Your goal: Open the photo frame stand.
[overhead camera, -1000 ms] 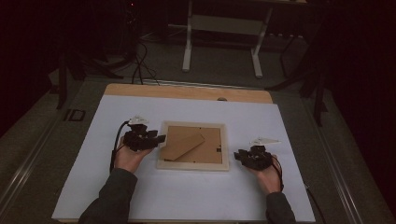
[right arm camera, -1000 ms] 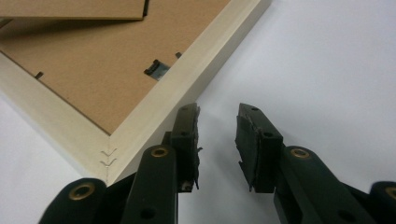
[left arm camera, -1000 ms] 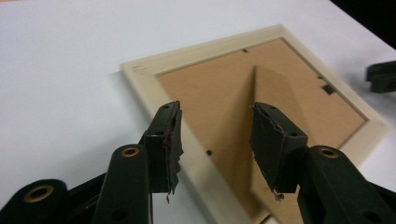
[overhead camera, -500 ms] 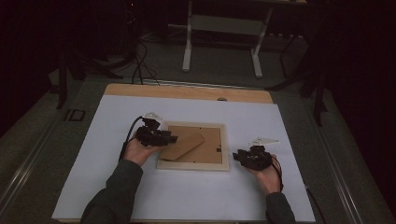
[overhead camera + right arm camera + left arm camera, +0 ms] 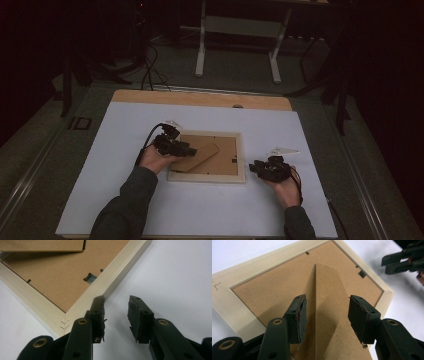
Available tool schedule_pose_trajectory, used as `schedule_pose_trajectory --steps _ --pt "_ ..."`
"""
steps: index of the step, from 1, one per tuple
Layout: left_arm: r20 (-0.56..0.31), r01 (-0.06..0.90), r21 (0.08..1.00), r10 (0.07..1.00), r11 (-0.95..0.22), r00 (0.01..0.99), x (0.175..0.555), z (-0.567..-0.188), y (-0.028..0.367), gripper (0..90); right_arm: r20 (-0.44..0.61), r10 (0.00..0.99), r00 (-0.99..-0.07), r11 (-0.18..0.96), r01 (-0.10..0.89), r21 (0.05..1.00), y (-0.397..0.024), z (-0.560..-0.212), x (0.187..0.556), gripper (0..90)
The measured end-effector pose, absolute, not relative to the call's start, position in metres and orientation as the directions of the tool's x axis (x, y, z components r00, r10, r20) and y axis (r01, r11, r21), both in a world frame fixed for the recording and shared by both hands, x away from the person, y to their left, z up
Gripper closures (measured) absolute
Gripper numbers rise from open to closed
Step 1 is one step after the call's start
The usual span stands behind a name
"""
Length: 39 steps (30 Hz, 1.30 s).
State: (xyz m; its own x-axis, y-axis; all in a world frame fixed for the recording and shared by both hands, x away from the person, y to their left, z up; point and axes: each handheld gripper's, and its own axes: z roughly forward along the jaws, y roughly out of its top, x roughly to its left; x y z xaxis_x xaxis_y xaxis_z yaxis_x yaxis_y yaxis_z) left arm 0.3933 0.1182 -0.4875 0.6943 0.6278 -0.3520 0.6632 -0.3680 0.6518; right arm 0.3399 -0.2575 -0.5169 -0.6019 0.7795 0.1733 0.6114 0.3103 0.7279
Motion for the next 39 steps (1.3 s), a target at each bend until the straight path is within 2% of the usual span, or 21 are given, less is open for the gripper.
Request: schedule_pose_trajectory --steps 15,24,39 --pt "-0.349 0.653 0.625 0.595 -0.428 0.724 0.398 -0.495 0.107 41.1 0.179 0.776 -0.605 0.313 0.616 0.723 -0.257 -0.518 0.340 64.3" --pt "-0.372 0.652 0.610 0.565 -0.449 0.737 0.401 -0.501 0.101 41.1 0.182 0.773 -0.608 0.315 0.617 0.721 -0.256 -0.520 0.340 64.2" --pt "-0.353 0.645 0.586 0.562 -0.490 0.748 0.401 -0.506 0.090 39.8 0.182 0.772 -0.609 0.315 0.615 0.723 -0.257 -0.519 0.341 64.1"
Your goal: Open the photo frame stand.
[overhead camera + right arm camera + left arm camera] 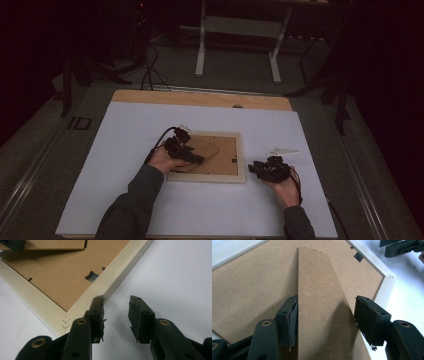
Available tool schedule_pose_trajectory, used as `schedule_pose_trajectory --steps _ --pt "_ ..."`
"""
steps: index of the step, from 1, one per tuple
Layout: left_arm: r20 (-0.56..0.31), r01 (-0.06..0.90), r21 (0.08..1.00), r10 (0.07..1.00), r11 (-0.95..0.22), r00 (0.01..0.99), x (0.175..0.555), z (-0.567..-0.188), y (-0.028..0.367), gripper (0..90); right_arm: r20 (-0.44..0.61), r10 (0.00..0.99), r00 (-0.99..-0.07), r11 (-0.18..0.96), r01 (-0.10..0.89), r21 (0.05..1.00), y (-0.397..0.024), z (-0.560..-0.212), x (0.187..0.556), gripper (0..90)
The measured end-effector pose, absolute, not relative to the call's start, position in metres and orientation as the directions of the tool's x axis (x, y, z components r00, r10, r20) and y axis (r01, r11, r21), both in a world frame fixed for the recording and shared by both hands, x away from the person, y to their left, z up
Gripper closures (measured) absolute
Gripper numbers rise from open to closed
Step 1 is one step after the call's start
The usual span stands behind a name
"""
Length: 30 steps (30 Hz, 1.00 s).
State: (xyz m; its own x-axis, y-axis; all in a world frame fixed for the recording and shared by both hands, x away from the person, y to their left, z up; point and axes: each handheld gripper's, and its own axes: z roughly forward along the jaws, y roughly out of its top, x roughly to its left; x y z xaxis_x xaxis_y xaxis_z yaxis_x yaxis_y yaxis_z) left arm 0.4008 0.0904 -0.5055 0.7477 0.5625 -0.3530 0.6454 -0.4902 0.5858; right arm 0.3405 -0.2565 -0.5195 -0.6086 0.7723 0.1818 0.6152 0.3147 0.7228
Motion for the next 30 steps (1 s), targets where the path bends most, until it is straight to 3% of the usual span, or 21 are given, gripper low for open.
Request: schedule_pose_trajectory --steps 30 --pt "-0.276 0.605 0.583 0.568 -0.543 0.775 0.3953 -0.5051 0.0852 40.7 0.179 0.780 -0.599 0.299 0.609 0.735 -0.2556 -0.5119 0.3420 63.6"
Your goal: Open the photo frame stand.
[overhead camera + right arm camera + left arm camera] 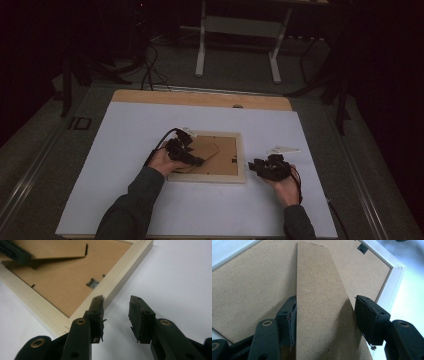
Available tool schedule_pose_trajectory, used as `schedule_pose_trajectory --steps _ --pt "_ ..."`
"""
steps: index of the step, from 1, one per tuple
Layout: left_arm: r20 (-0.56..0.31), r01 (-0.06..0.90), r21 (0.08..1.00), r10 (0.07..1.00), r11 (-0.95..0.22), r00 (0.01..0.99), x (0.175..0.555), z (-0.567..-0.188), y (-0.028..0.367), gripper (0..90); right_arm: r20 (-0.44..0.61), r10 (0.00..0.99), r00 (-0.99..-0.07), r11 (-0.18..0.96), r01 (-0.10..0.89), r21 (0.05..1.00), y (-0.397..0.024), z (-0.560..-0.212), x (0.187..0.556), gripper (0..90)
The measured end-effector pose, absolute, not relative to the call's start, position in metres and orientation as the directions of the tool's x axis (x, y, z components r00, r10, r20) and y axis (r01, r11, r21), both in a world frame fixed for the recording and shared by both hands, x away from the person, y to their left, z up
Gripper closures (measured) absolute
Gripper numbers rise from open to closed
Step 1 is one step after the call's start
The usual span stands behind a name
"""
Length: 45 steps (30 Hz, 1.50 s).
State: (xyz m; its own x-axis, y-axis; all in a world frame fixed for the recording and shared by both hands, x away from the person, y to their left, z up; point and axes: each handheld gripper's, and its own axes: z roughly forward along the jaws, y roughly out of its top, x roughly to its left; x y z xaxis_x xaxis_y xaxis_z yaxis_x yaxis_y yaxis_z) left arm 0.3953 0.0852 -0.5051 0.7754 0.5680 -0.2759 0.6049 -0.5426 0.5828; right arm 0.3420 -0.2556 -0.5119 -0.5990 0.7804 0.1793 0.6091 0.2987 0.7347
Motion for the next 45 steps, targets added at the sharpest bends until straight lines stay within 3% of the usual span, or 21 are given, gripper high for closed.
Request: schedule_pose_trajectory --steps 25,45 --pt "-0.178 0.538 0.632 0.571 -0.557 0.801 0.381 -0.499 0.083 40.7 0.127 0.787 -0.604 0.345 0.602 0.720 -0.242 -0.496 0.364 59.6" --pt "-0.087 0.471 0.679 0.576 -0.562 0.813 0.365 -0.494 0.082 40.7 0.152 0.788 -0.597 0.341 0.627 0.700 -0.234 -0.483 0.384 56.5"
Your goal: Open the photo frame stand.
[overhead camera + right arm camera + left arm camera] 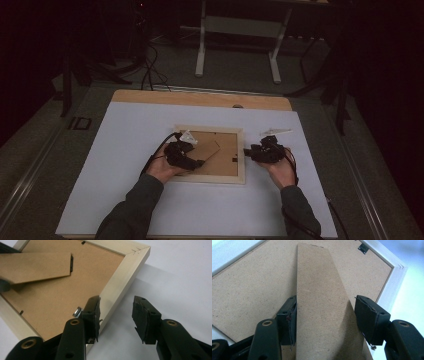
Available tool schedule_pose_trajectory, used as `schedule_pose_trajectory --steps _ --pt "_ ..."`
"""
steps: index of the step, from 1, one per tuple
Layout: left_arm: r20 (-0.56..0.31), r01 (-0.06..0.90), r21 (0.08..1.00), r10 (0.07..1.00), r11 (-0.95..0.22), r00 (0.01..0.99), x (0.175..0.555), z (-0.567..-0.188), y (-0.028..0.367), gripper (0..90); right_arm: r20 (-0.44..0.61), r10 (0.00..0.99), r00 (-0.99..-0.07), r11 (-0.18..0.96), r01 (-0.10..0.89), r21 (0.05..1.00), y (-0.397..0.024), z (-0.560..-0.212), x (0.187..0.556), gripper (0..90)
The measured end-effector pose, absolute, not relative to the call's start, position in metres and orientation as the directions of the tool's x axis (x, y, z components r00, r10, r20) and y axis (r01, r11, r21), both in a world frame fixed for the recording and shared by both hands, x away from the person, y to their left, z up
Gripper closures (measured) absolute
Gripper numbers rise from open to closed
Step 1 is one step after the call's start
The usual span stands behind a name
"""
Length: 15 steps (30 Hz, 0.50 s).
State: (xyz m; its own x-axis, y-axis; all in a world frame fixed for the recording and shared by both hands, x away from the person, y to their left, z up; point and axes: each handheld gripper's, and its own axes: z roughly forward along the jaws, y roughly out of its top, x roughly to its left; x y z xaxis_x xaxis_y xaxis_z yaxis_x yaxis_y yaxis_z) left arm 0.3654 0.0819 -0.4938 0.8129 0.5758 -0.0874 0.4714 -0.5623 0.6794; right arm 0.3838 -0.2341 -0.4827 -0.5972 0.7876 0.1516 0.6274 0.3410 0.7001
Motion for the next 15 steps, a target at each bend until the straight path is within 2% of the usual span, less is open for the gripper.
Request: schedule_pose_trajectory --steps 15 --pt "-0.013 0.416 0.708 0.578 -0.571 0.816 0.353 -0.491 0.081 40.7 0.180 0.796 -0.578 0.333 0.666 0.667 -0.219 -0.475 0.405 53.0"
